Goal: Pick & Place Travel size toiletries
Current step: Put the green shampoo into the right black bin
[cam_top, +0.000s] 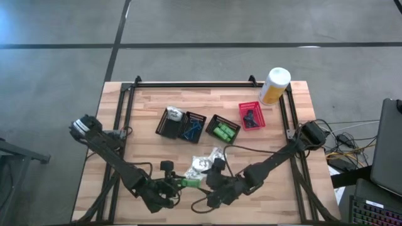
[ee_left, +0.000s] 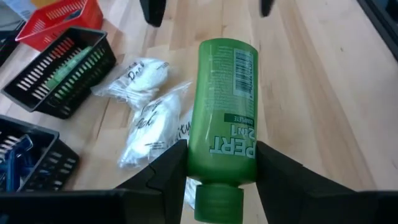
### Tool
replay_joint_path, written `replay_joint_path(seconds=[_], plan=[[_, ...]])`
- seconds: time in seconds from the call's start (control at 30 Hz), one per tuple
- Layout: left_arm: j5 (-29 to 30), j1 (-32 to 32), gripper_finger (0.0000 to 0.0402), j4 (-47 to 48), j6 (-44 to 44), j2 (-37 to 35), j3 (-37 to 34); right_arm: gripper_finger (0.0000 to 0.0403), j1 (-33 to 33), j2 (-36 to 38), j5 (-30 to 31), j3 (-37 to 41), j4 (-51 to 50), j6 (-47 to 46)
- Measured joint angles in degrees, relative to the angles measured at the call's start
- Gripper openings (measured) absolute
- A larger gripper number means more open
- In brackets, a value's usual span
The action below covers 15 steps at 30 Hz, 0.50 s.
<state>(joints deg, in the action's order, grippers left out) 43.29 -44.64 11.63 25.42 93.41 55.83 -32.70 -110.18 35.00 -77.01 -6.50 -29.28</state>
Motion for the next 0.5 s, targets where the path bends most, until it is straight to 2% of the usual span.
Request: replay_joint_path(seconds=[0.23, 0.5], plan=[[-0.8, 0.0, 0.0161, 0.3, -0.8, -1.5, 0.0, 0.0288, -0.2, -2.8, -0.2, -0.6, 1.5, 11.7], [-2.0, 0.0, 0.0161, -0.2, -0.4, -1.8, -0.7, 0.0251, -0.4, -5.3, -0.4, -3.9, 1.5, 16.8]])
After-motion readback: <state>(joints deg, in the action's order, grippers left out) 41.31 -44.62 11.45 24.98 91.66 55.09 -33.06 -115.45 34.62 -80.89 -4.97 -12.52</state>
